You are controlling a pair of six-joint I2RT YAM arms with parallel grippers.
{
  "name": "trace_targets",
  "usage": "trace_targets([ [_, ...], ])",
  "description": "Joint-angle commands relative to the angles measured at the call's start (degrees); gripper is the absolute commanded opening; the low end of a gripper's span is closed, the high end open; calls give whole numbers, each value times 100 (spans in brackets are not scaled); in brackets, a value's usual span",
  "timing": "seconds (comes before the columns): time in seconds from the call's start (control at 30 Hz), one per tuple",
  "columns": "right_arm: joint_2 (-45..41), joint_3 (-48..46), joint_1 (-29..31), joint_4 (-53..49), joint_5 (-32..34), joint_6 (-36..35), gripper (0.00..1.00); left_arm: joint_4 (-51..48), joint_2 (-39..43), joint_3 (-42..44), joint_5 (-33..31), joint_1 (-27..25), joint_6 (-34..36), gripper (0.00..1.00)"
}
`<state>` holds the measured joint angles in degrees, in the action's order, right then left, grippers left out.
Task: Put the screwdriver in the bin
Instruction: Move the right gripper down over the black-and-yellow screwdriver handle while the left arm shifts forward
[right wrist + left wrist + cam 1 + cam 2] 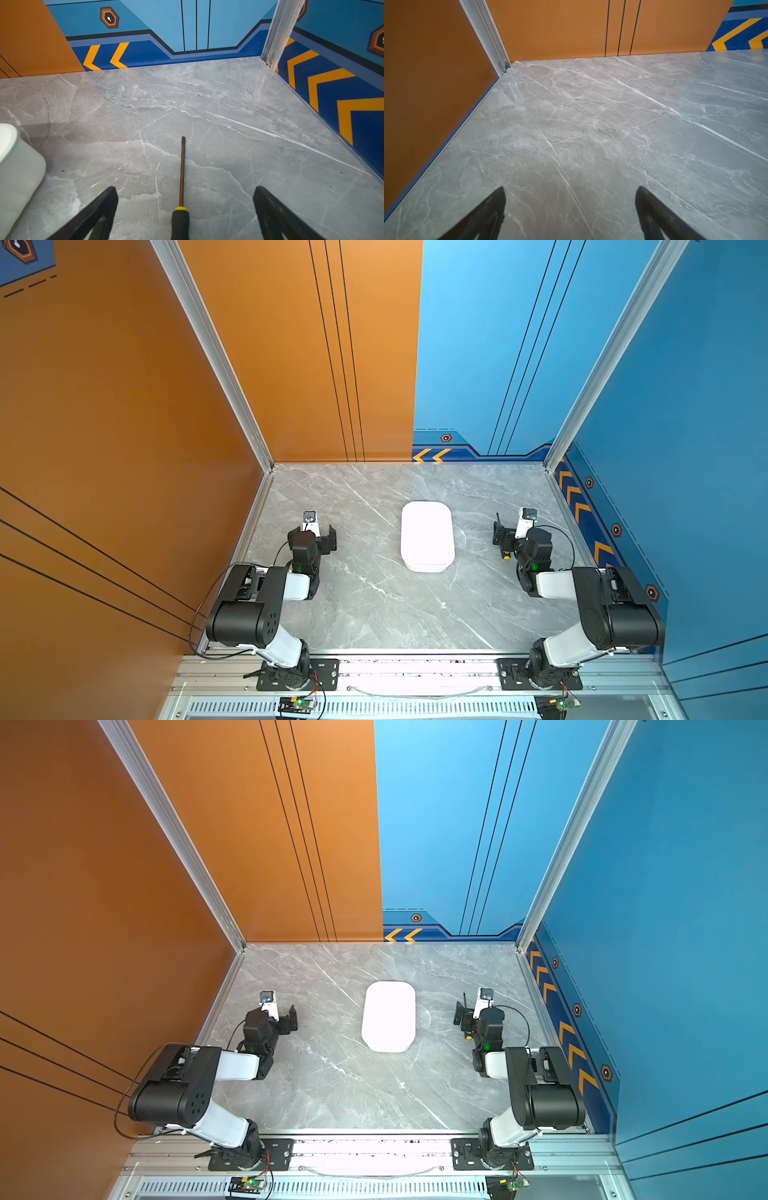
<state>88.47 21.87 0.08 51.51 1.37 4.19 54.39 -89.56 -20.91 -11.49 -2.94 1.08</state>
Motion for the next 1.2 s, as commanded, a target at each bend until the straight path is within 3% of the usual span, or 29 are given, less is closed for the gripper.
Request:
trace_targets([
  [0.0, 14, -45, 14, 53, 65, -67, 100, -95, -12, -73, 148, 54, -12, 98],
  [0.27, -316, 77, 89, -446, 651, 39, 100, -527, 339, -190, 561, 71, 110, 98],
  [0.37, -628, 856, 59, -2202, 1122, 344, 100, -1745, 938, -588, 534, 52, 122, 98],
  [0.53, -362, 2308, 32, -4963, 558, 437, 100, -3240, 1435, -1452, 987, -74, -226, 98],
  [0.77, 41, 3488, 43, -7389, 306, 690, 100, -6004, 969, -3179, 1937, -383, -838, 98],
  [0.87, 231, 3703, -7, -7921, 175, 856, 100, -6970, 661, -3706, 1924, -428, -946, 98],
  [1.03, 722, 4048, 9, -8483, -77, 923, 100, -7149, 446, -3772, 2175, -424, -1415, 98],
  [1.17, 929, 4131, 93, -8666, 172, 934, 98, -7427, 254, -4029, 2279, -435, -1627, 98],
])
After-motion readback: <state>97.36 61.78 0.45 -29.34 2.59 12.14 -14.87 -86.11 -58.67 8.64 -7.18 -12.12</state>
